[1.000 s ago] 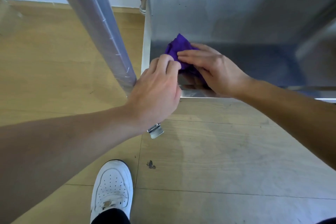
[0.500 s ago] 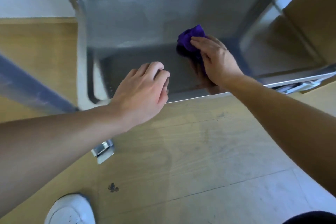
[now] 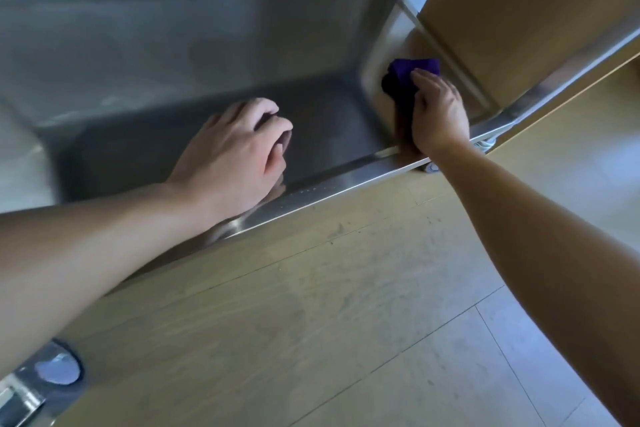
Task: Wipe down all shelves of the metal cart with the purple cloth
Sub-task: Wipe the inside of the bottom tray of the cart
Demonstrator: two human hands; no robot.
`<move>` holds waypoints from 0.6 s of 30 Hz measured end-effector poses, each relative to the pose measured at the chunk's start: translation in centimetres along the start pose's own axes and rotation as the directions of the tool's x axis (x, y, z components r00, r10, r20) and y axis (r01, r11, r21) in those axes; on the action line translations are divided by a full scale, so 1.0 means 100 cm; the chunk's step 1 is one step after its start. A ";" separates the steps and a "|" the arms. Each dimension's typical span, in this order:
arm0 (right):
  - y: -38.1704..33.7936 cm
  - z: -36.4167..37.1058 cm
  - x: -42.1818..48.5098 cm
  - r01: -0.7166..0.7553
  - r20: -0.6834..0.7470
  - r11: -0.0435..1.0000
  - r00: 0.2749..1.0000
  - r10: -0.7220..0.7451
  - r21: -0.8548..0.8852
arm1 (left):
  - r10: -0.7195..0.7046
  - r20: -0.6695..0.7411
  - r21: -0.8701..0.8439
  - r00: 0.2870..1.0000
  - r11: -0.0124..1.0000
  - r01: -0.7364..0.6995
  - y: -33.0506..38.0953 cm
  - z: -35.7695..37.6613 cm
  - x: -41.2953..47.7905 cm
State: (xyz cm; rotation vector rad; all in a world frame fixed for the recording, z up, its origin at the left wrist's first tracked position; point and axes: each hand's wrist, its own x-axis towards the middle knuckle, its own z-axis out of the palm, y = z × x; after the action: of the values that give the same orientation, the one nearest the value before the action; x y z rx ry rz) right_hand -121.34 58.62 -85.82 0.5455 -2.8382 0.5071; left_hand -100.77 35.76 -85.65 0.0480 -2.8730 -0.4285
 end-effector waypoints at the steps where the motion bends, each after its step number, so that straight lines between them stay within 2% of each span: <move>1: 0.007 -0.002 0.005 -0.022 -0.008 1.000 1.000 0.022 -0.014 | -0.004 -0.002 -0.010 1.000 1.000 0.004 -0.001 0.003 -0.001; 10: 0.022 0.007 0.068 -0.155 0.009 0.987 0.988 0.155 -0.044 | -0.032 -0.012 -0.044 0.999 0.999 0.031 0.006 0.008 0.002; 15: -0.009 0.025 0.102 -0.146 0.039 0.988 0.988 0.148 -0.041 | -0.027 0.022 -0.035 0.999 0.999 0.027 0.007 0.009 0.001; 18: -0.045 0.039 0.114 -0.146 0.059 0.988 0.988 0.143 0.041 | -0.026 0.025 -0.031 0.999 0.999 0.027 0.007 0.009 0.002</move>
State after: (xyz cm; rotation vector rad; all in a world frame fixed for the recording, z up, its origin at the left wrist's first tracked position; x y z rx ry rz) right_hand -130.44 49.57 -85.08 0.3683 -2.9409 0.5917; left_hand -101.13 36.69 -86.24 0.0759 -2.8919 -0.4816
